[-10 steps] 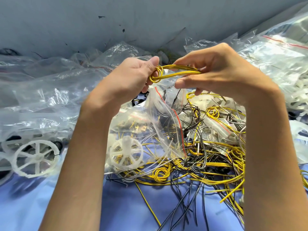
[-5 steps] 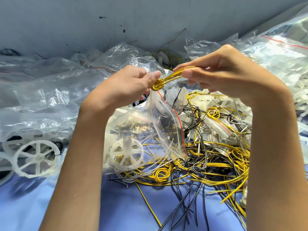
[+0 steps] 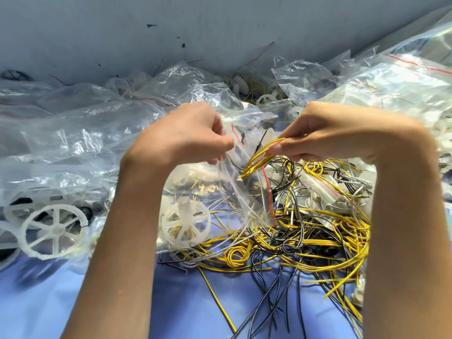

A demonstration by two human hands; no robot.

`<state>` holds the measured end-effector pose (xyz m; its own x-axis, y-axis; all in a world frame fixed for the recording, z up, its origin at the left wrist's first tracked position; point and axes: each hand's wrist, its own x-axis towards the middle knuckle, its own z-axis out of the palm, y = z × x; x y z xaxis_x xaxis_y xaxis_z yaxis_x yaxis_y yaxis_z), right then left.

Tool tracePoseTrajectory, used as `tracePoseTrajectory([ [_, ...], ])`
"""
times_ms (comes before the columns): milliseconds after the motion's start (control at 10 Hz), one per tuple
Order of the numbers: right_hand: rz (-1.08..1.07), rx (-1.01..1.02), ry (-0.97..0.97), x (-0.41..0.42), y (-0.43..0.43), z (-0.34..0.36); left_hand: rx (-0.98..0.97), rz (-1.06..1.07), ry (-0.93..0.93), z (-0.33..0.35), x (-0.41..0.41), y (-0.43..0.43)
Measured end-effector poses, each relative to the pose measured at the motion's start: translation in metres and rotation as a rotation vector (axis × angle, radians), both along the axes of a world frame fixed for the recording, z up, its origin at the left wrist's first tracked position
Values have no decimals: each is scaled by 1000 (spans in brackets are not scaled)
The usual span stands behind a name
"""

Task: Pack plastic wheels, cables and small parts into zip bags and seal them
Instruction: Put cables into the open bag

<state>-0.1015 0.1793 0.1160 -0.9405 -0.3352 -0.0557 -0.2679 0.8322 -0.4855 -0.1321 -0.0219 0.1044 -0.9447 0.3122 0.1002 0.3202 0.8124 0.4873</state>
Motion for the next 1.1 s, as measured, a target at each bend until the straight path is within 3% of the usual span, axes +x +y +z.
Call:
tracePoseTrajectory([
  [200,105,27,-81,-15,-50,-16,121,79,119,10,2,3],
  [300,145,20,44,-18,-71,-24,182,119,162,13,2,1],
  [500,186,-198,271,-21,-94,-33,280,116,175,16,0,-7],
  [700,270,201,124,-27,-104,-41,280,97,175,15,1,-10],
  [900,236,281,29,-6,-91,-18,334,62,128,15,-2,-19],
  [1000,233,198,5,-9,-84,-18,360,66,128,16,-2,-22],
  [1100,222,271,74,-6,-89,-14,350,72,146,17,-2,-20],
])
